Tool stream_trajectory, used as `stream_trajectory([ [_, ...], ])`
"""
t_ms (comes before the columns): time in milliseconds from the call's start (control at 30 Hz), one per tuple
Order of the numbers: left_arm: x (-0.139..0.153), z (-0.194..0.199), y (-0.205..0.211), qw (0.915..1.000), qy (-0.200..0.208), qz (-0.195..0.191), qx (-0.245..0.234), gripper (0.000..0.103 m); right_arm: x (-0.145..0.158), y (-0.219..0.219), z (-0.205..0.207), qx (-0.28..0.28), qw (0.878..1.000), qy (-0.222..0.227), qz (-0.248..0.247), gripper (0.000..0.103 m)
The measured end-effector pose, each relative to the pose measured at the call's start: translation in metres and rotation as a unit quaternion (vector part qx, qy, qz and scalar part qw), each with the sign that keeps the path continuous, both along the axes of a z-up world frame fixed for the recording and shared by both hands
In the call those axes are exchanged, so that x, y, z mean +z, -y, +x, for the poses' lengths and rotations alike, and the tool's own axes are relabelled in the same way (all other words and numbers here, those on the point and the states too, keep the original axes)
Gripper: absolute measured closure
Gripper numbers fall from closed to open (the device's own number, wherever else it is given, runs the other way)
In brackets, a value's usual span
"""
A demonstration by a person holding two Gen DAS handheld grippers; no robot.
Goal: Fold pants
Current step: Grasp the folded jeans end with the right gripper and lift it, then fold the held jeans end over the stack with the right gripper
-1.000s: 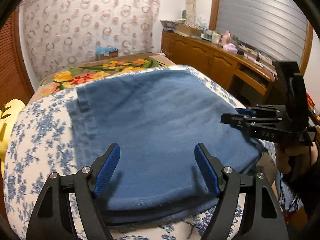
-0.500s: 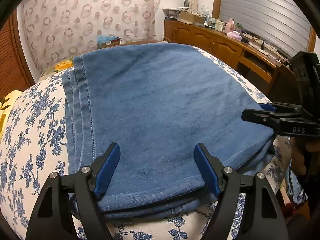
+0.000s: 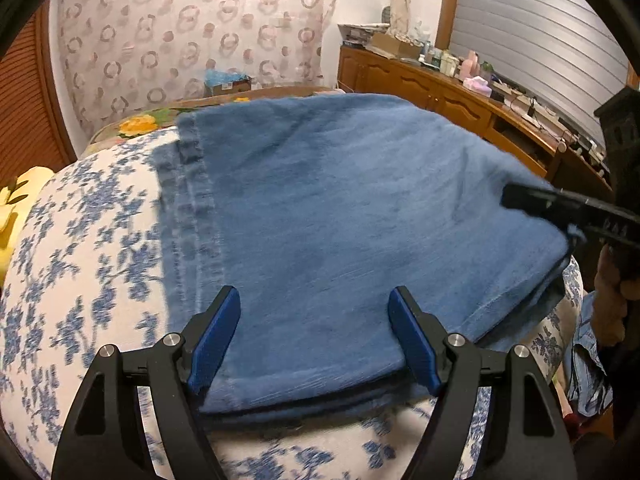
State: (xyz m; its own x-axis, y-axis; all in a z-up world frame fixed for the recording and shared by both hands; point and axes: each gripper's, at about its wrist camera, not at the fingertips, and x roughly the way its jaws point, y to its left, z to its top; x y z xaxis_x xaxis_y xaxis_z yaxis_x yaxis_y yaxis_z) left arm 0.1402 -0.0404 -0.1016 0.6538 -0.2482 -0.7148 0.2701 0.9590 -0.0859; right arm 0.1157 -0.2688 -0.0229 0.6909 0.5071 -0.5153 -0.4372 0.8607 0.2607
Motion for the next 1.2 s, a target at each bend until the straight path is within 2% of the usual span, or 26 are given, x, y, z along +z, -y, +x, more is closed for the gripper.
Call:
stream_trajectory([
  [267,0.016,-0.017,-0.046,0.9990,0.020,-0.011,0.038,0.025,0.044,-0.045,0.000,0.057,0.997,0.056,0.010,0.091],
  [500,0.031,-0.036,-0.091,0.9958,0.037,-0.014,0.082,0.025,0.053,-0.114,0.005,0.124,0.989,0.077,-0.005,0.091],
  [667,0.036,-0.044,-0.124,0.9924,0.045,-0.017,0.114,0.025,0.039,-0.164,0.017,0.171,0.983,0.063,-0.013,0.091],
  [833,0.036,-0.052,-0.152,0.9884,0.049,-0.019,0.143,0.025,0.005,-0.208,0.033,0.217,0.975,0.026,-0.038,0.092],
  [967,0.034,-0.053,-0.161,0.9868,0.048,-0.019,0.153,0.025,-0.019,-0.223,0.046,0.225,0.972,0.004,-0.062,0.092],
  [1033,0.033,-0.052,-0.162,0.9867,0.047,-0.019,0.154,0.025,-0.017,-0.226,0.051,0.218,0.974,0.009,-0.066,0.092],
  [1167,0.033,-0.051,-0.159,0.9872,0.051,-0.021,0.150,0.025,-0.006,-0.223,0.048,0.209,0.976,0.014,-0.060,0.072],
  [1200,0.033,-0.050,-0.158,0.9872,0.051,-0.021,0.150,0.025,-0.002,-0.222,0.047,0.210,0.976,0.017,-0.059,0.070],
])
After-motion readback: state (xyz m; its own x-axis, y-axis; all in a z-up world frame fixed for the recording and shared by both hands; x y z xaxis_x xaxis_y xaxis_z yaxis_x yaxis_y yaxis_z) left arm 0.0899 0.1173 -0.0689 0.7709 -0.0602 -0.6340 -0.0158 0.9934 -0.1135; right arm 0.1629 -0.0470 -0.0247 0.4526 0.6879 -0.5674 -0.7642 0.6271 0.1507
